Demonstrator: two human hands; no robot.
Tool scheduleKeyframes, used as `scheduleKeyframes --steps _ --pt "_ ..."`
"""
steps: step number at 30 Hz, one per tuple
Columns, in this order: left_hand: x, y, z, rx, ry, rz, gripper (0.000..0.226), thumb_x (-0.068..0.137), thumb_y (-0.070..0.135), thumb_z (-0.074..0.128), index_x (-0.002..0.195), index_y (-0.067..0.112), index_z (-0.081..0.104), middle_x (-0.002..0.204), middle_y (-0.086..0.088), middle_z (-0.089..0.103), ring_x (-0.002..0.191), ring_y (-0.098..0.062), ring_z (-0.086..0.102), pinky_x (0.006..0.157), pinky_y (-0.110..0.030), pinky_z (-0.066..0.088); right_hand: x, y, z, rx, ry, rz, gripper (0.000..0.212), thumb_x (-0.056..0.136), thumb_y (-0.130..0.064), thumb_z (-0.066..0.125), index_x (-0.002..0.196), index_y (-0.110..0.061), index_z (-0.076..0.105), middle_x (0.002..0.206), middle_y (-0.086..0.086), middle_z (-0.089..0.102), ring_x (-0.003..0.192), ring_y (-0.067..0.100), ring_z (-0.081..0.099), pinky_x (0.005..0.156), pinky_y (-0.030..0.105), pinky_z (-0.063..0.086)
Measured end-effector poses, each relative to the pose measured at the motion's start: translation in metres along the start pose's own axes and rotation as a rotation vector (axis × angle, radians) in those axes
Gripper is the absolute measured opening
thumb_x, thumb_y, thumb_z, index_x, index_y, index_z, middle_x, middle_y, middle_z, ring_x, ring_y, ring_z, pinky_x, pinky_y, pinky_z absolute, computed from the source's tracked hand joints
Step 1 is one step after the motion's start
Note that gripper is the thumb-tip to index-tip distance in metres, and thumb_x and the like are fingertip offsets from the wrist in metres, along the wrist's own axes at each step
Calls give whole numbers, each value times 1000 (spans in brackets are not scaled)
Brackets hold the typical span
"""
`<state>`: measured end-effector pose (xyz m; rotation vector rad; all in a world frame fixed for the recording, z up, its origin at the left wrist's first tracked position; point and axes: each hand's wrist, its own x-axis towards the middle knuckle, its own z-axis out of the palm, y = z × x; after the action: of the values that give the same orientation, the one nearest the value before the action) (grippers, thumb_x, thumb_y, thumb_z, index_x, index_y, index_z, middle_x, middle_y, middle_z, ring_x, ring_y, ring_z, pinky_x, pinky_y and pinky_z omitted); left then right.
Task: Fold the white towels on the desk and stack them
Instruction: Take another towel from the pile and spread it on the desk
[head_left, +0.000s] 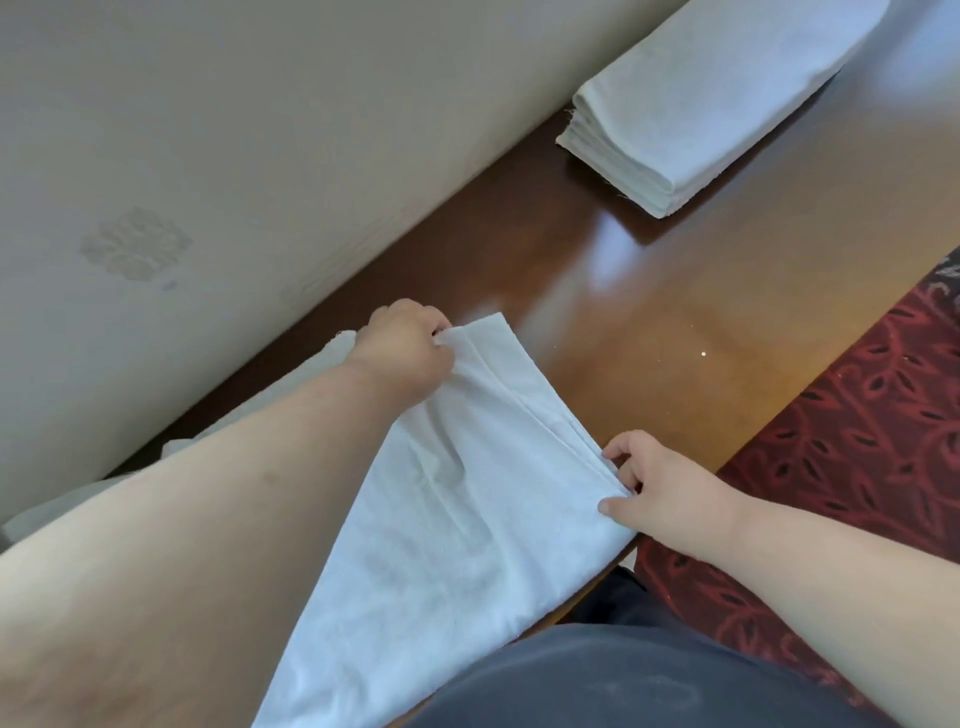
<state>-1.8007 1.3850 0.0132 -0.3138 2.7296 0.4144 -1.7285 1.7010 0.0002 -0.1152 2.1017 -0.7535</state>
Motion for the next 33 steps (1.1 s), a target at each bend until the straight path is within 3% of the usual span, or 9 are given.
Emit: scheduleKeyframes --steps 3,5,9,16,20,24,26,29,33 --pt "17 15 0 -31 -149 -15 39 87 48 55 124 35 56 118 9 60 106 -21 59 92 -39 49 -1 -2 0 -152 -16 56 37 81 -51 75 104 -34 51 88 -9 63 73 5 60 58 21 42" --pt "27 21 1 80 -264 36 36 87 51 60 116 30 56 109 7 63 94 -19 61 81 -35 51 -2 -4 -3 -292 -20 68 32 82 -57 69 90 -31 53 84 -9 62 72 6 58 59 25 42" --pt "34 16 -7 -53 -173 117 20 87 45 55 81 26 57 80 3 61 75 -20 62 60 -32 46 -4 -5 -8 -282 1 -20 30 85 -44 69 76 -27 45 70 -8 53 56 4 45 52 21 35" --pt "41 -25 -29 -269 -8 61 17 92 44 56 83 31 52 70 3 62 64 -16 59 54 -31 42 -6 -11 -21 -299 66 -79 32 92 -45 63 113 -41 39 96 -19 52 73 -2 57 57 15 40" --pt "54 -19 -33 -106 -31 59 26 98 36 55 84 15 51 77 -11 60 69 -30 56 61 -37 42 3 -24 -20 -452 77 -124 28 103 -44 47 85 -24 45 87 -6 57 82 16 60 70 29 45" --pt "74 -17 -44 82 -9 1 31 104 31 48 102 1 59 100 -26 63 91 -39 60 73 -37 41 7 -23 -24 -623 -103 -287 32 108 -36 41 123 -15 60 147 -3 50 127 18 53 105 28 40" --pt "85 -19 -46 133 -28 -25 35 105 30 46 110 -1 62 108 -28 62 98 -41 60 78 -37 42 2 -14 -23 -546 -91 -315 21 106 -34 48 104 -21 64 160 -16 31 135 11 44 109 23 34" --pt "92 -15 -44 234 -27 -14 35 104 30 48 120 3 63 118 -27 58 101 -42 57 86 -40 45 -6 -4 -21 -450 -28 -339 34 99 -34 57 71 -35 38 157 -20 33 108 -9 50 91 13 38" --pt "74 -11 -29 278 -25 334 46 94 20 59 138 30 53 125 -11 46 107 -32 50 92 -38 45 -1 -1 -15 -261 30 -304 11 96 -40 63 100 -30 64 145 -23 40 81 -23 47 72 2 33"
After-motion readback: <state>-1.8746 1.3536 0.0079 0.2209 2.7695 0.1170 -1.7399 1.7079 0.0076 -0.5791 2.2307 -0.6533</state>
